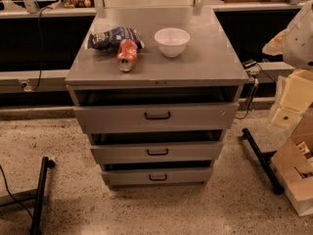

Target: Open middle drawer

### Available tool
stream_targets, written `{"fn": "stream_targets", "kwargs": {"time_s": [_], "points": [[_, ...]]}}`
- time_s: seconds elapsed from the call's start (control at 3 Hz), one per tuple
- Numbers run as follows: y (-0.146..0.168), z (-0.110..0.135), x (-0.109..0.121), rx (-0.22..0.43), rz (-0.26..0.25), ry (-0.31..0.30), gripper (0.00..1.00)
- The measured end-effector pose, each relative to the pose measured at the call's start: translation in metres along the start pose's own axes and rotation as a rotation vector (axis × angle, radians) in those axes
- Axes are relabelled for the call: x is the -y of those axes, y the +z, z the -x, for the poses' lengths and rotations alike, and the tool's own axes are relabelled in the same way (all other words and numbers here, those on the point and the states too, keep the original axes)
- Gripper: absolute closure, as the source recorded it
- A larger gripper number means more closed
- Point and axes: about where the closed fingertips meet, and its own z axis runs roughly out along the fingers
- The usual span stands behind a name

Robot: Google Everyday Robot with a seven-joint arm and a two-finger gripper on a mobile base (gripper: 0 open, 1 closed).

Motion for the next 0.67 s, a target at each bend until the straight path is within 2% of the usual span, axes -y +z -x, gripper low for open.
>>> {"fn": "stream_targets", "kwargs": {"time_s": [0.33,0.67], "points": [[0.000,0.000,0.000,0.000,0.000,0.000,0.00],[0.035,0.002,-0.003,0.042,0.022,-0.019,0.00]]}}
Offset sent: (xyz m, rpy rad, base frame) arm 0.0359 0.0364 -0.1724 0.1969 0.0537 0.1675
